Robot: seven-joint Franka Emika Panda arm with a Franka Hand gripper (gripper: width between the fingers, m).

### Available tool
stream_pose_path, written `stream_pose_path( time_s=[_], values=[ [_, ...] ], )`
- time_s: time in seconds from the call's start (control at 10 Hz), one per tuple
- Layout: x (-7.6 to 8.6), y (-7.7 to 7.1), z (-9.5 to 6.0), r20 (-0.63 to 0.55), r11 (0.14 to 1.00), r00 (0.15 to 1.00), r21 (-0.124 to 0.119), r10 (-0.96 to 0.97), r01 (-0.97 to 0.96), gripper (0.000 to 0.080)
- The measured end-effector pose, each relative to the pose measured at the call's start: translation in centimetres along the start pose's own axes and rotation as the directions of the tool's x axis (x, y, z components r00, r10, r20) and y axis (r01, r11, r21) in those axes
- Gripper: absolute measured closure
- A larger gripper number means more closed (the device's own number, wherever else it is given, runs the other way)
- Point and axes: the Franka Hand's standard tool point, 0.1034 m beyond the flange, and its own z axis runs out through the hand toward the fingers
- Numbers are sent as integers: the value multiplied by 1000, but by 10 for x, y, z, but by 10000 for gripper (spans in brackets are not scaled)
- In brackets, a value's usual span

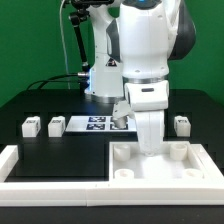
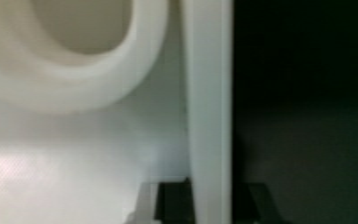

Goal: Assemble square table

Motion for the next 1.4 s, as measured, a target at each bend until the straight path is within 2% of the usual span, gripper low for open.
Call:
stream_pose_path(
  time_s=[0.4, 0.5, 0.6, 0.7, 0.8, 0.9, 1.0, 1.4],
  values=[
    [-1, 0, 0, 0, 1000, 1000, -1, 3, -3, 743],
    [-1, 1, -1, 0, 1000, 1000, -1, 3, -3, 563],
    [-1, 1, -1, 0, 1000, 1000, -2, 3, -3, 415],
    [-1, 1, -1, 0, 1000, 1000, -3, 3, -3, 415],
    [-2, 1, -1, 0, 1000, 1000, -3, 3, -3, 242],
    [-1, 1, -2, 0, 1000, 1000, -3, 3, -3, 242],
    [-2, 1, -2, 0, 1000, 1000, -4, 3, -3, 165],
    [-2, 2, -2, 0, 1000, 1000, -4, 4, -4, 150]
  ],
)
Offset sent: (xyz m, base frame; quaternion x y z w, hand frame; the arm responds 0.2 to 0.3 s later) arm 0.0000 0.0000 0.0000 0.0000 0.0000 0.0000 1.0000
